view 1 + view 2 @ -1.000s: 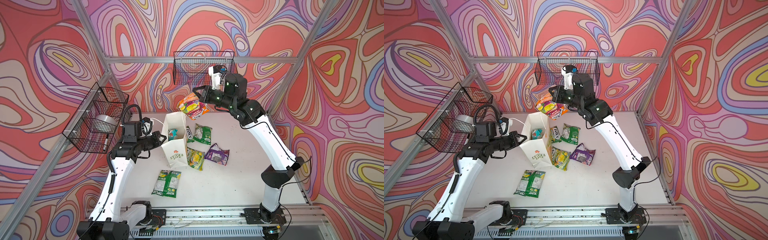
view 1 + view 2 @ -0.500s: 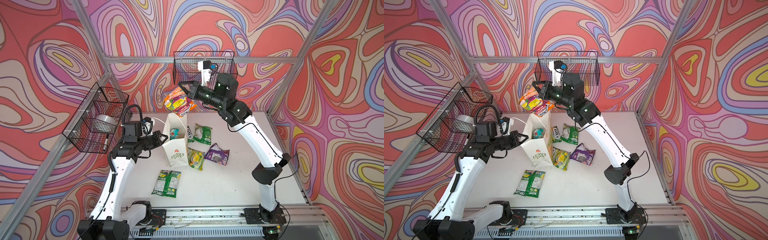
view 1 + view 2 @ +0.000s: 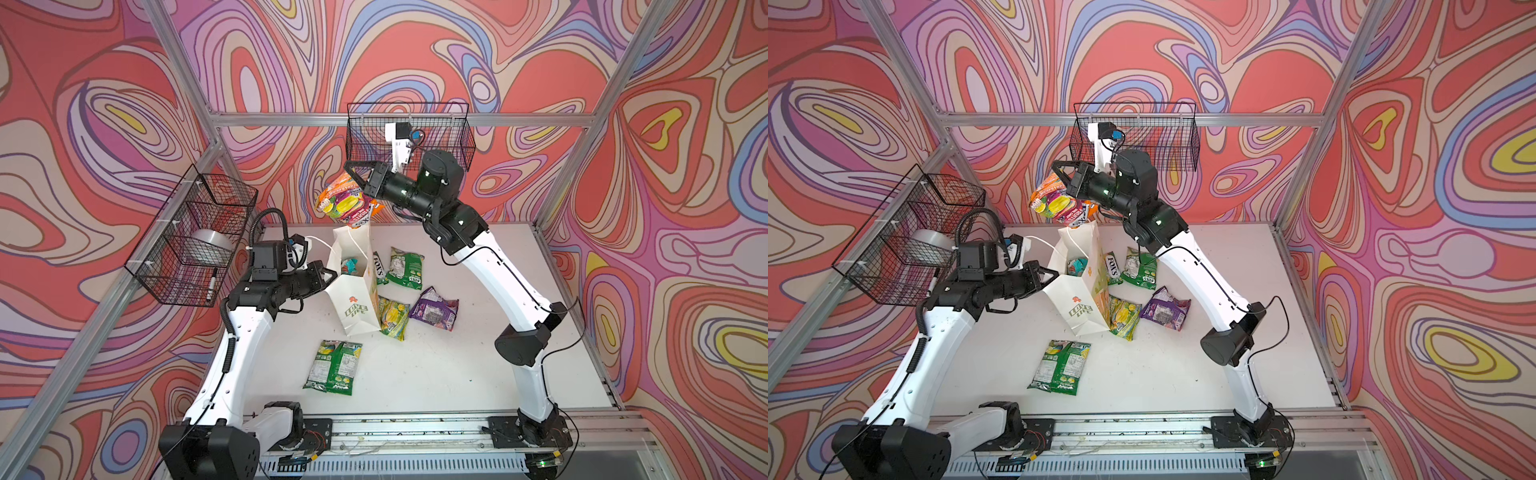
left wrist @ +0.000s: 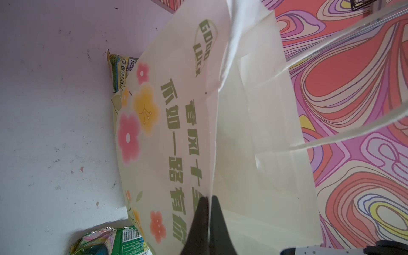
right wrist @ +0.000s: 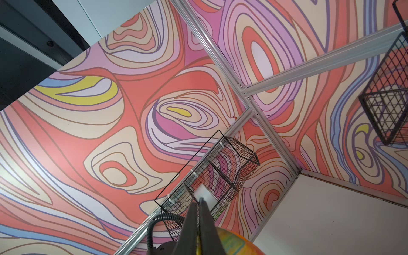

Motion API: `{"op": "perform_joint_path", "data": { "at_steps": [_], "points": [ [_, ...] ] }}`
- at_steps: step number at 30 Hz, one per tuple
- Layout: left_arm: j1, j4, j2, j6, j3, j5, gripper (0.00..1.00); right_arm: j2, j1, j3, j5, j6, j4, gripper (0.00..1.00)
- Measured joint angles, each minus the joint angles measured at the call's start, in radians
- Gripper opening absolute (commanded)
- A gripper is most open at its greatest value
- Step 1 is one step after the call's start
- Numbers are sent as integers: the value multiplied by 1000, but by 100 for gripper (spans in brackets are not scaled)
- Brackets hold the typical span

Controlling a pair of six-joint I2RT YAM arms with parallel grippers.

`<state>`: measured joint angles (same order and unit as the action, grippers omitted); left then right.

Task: Place the snacks into the paper bag
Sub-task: 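Carry the green packet with the right gripper up over the bag, then lower the green packet into the bag mouth and open the right gripper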

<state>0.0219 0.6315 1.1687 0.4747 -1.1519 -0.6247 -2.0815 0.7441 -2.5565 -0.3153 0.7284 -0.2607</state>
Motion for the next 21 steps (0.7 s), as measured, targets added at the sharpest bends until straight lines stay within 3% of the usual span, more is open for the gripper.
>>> {"op": "perform_joint_path", "data": {
  "at_steps": [21],
  "points": [
    [0, -15, 4, 5, -6, -31, 0, 6, 43, -9, -28, 22, 74, 0]
  ]
}}
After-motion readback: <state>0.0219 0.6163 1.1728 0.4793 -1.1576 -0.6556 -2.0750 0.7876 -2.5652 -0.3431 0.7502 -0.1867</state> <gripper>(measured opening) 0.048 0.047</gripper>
